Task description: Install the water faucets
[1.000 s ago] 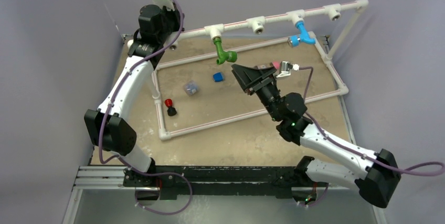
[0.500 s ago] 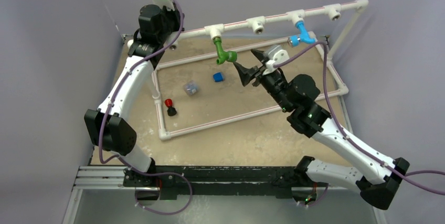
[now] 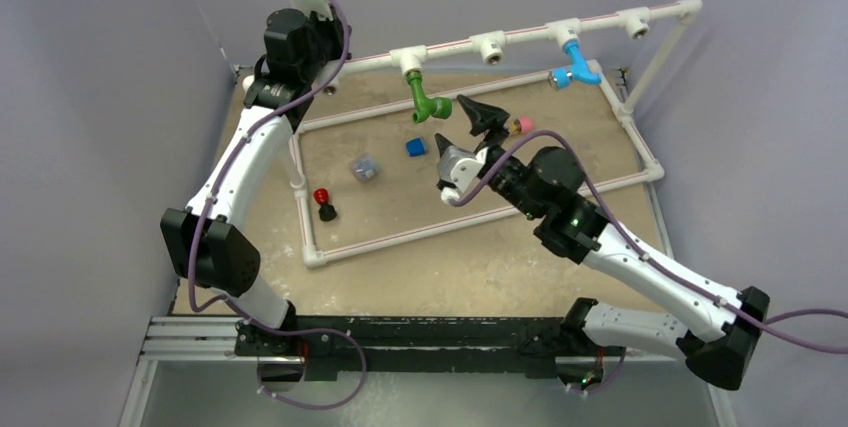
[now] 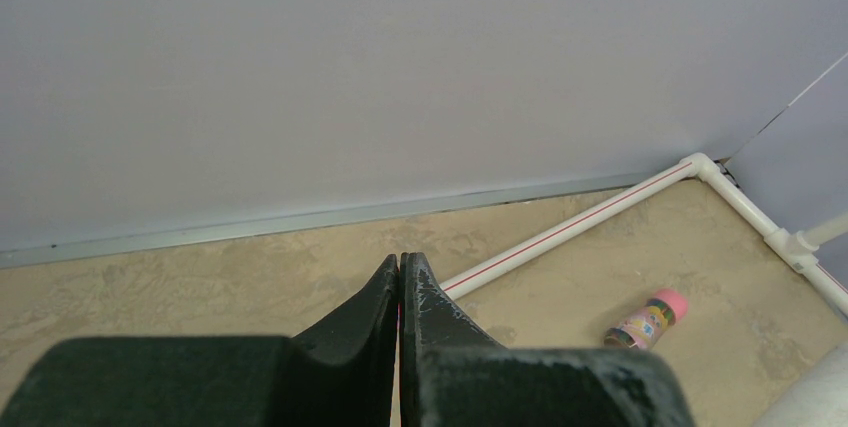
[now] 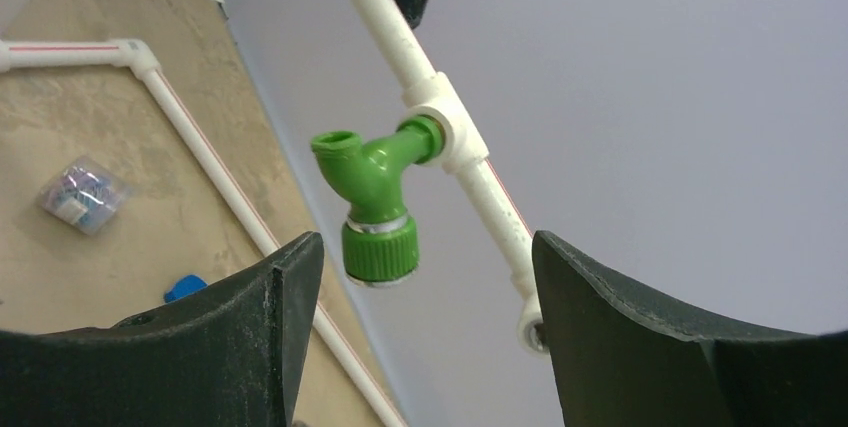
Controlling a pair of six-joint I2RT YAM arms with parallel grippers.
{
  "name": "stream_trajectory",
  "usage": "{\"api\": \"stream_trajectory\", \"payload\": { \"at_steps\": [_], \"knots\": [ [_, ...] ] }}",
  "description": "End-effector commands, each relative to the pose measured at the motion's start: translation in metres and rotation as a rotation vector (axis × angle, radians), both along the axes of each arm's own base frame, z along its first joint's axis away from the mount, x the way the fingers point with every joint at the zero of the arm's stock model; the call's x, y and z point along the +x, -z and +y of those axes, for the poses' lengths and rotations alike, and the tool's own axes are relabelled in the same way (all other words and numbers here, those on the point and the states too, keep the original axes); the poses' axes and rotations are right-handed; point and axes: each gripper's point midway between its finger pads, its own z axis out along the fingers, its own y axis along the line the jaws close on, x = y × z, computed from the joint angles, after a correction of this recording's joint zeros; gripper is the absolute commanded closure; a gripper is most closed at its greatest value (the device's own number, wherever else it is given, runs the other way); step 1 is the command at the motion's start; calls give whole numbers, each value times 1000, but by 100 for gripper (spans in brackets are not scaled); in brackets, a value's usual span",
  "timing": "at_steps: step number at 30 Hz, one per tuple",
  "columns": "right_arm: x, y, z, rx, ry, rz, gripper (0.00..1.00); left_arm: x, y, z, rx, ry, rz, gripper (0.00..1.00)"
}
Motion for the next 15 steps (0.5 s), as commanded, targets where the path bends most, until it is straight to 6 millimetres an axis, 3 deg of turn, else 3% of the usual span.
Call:
{"api": "stream_trajectory", "payload": {
  "at_steps": [1,8,15],
  "knots": [
    [1,-13,18,-66,4,-148,22,-22,128,-13,116,77,380,100],
    [22,-2,32,-56,76,-153,23,-21,128,-13,117,77,380,100],
    [49,-12,26,55,234,-142,32,-21,131,-15,114,82,387,100]
  ]
}}
